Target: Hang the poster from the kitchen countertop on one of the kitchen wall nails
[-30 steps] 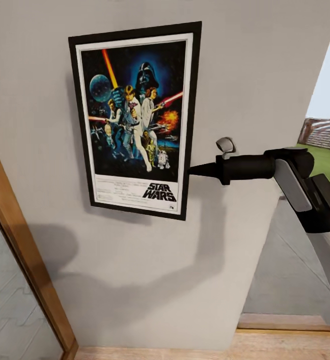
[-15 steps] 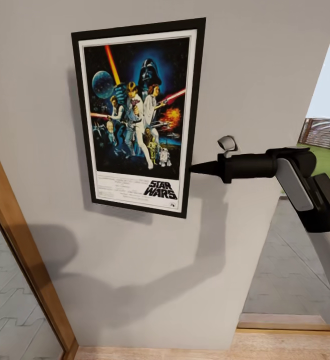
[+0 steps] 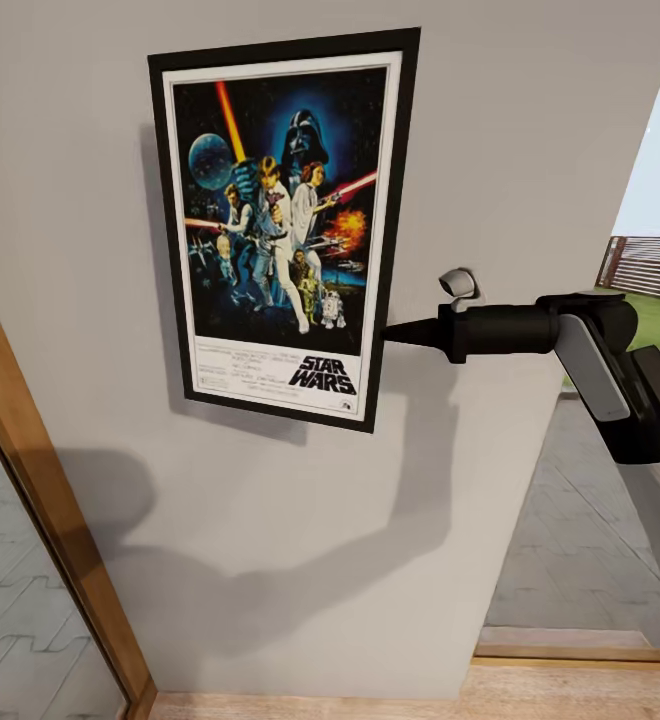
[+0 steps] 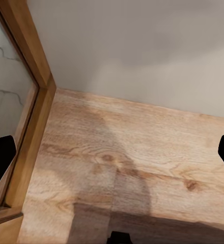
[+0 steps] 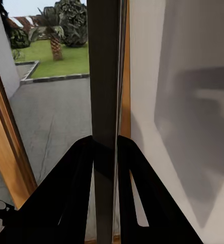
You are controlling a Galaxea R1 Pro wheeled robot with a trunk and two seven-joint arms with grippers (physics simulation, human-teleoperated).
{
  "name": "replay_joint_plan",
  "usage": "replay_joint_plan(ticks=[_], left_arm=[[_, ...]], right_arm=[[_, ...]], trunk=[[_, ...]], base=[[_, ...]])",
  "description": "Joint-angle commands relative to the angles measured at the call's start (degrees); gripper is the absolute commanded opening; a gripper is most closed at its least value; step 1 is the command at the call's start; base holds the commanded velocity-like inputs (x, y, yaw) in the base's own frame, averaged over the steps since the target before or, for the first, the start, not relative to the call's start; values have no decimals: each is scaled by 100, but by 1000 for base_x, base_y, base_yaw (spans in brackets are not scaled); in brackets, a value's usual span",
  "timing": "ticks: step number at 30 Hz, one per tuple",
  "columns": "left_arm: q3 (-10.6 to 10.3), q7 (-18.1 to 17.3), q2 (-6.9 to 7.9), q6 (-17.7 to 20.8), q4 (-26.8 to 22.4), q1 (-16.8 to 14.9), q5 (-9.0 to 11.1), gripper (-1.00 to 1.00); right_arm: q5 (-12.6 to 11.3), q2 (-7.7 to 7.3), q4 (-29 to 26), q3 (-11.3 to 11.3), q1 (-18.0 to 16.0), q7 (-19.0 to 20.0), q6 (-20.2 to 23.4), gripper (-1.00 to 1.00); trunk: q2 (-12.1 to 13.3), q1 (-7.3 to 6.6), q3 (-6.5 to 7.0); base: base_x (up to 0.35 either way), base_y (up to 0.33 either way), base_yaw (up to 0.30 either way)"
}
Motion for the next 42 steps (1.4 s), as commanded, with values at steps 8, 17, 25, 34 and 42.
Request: replay_joint_plan(ticks=[8, 17, 25, 34, 42], left_arm=[[9, -33, -2, 0, -1, 2, 30, 100], [9, -33, 2, 0, -1, 2, 30, 100], [9, -33, 2, 0, -1, 2, 30, 100], [9, -33, 2, 0, -1, 2, 30, 100], [9, -33, 2, 0, -1, 2, 30, 100]], right_arm=[[-28, -4, 2, 7, -3, -1, 28, -100], [-26, -4, 2, 9, -3, -1, 29, -100], [-22, -4, 2, 15, -3, -3, 27, -100], [-24, -4, 2, 10, -3, -8, 27, -100], [-25, -3, 2, 15, -3, -2, 28, -100]], trunk=[[-3, 2, -1], [-3, 2, -1], [-3, 2, -1], [-3, 2, -1], [-3, 2, -1]], base=[[0, 0, 0], [10, 0, 0], [152, 0, 0], [11, 0, 0], [0, 0, 0]])
